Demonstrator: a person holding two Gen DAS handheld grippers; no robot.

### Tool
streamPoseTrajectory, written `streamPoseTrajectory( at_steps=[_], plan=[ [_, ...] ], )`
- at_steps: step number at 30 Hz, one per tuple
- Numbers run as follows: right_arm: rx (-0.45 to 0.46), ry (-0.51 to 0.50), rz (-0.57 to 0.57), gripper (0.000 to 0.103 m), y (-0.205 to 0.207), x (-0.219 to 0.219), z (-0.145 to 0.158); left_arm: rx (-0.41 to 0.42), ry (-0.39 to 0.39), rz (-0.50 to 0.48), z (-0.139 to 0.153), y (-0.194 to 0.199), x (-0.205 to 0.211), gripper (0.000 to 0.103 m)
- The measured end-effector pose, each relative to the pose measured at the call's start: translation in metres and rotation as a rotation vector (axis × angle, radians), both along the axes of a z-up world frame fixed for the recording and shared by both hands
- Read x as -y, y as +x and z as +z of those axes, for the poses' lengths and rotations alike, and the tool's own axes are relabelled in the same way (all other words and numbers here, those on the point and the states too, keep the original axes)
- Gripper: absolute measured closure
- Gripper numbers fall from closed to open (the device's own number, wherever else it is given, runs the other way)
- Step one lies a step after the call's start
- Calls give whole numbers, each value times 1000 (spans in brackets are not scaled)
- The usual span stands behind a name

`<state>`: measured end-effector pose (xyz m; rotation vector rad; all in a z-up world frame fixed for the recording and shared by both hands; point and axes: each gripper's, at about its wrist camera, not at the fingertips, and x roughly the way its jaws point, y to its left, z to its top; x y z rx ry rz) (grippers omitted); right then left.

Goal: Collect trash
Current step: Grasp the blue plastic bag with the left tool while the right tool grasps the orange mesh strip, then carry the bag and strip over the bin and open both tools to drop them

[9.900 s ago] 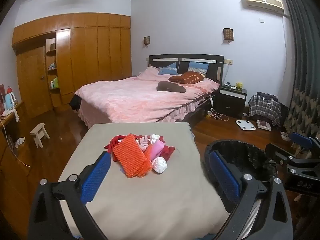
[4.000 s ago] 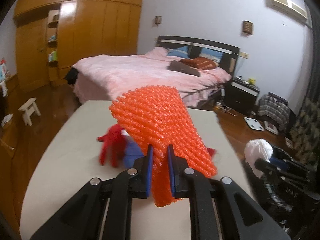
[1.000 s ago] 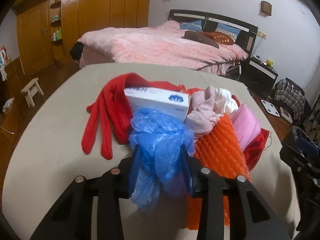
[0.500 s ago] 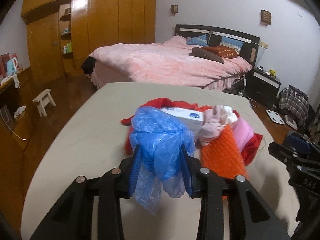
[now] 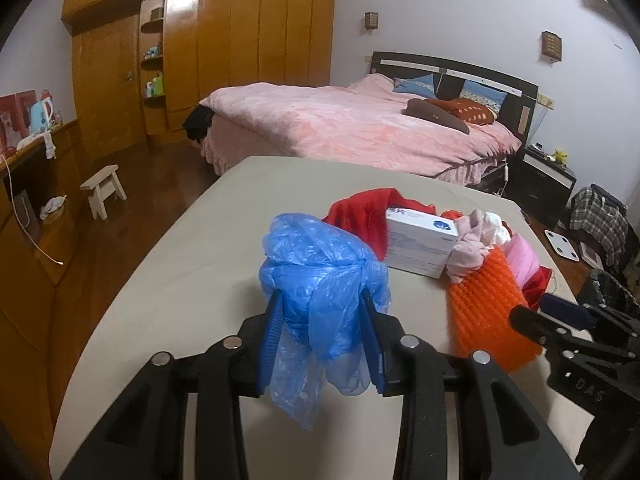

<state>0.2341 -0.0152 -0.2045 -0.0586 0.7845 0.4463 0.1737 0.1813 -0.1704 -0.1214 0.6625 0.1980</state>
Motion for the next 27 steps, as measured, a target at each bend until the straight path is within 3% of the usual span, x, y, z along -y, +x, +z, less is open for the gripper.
streamPoseTrajectory(
  at_steps=[3, 6, 17, 27],
  plan=[
    [-29, 5, 30, 81, -1, -8, -5, 1, -1, 2, -2, -3, -4, 66],
    [-45, 6, 52, 91, -1, -14, -8, 2, -11, 6, -2, -4, -8, 66],
    [-2, 17, 90, 92, -14, -13, 18, 20, -14, 0, 8, -8, -7, 66],
    [35, 57, 76, 92, -31, 15, 47, 49, -8, -45, 28, -18, 14, 66]
  ],
)
